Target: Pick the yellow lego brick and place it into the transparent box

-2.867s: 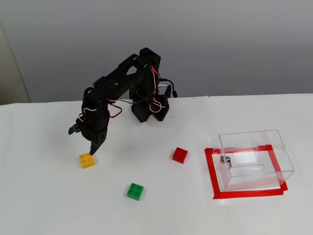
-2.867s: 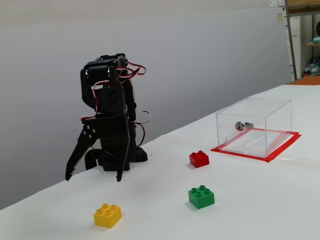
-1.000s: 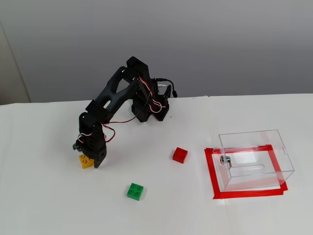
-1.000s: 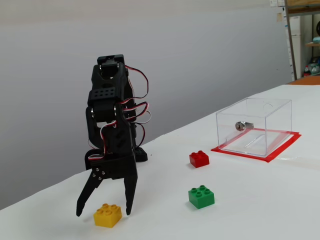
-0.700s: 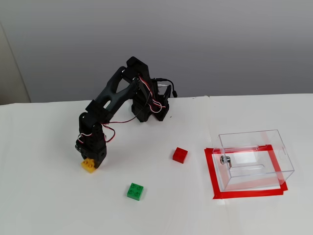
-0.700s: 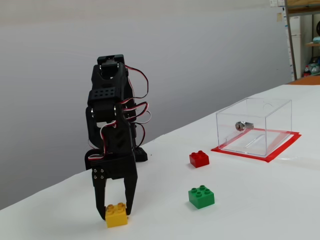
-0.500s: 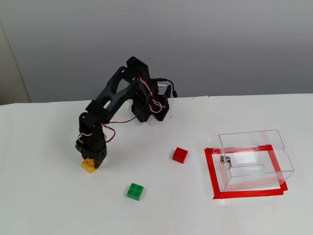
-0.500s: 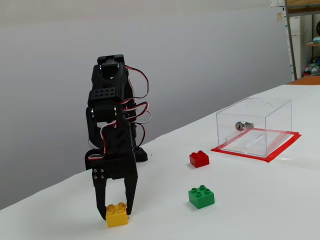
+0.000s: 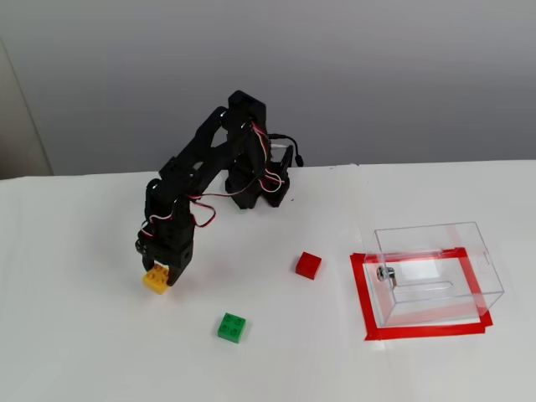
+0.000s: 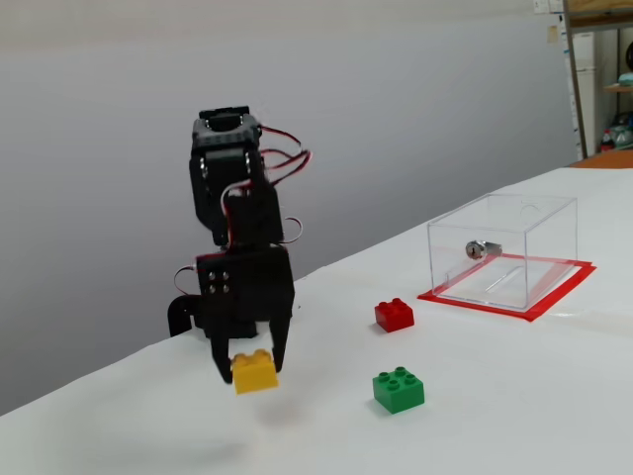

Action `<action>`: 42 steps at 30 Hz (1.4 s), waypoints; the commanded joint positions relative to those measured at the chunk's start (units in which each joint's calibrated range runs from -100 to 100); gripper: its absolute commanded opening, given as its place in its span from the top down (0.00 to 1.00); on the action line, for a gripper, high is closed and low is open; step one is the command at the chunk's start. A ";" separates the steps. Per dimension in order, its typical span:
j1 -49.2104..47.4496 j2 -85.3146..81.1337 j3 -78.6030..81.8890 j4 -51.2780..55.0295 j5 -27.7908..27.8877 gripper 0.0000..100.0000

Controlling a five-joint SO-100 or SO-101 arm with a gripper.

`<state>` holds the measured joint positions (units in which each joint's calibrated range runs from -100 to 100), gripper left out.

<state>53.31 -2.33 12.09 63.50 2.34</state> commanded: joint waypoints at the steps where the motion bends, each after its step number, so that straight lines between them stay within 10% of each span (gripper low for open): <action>1: -6.10 -12.48 -4.59 1.69 -0.05 0.95; 25: -87.88 -35.90 -4.14 0.73 -0.36 0.96; 42: -104.44 -15.54 -3.59 -11.36 -0.52 0.96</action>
<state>-49.79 -19.92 9.44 54.93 2.05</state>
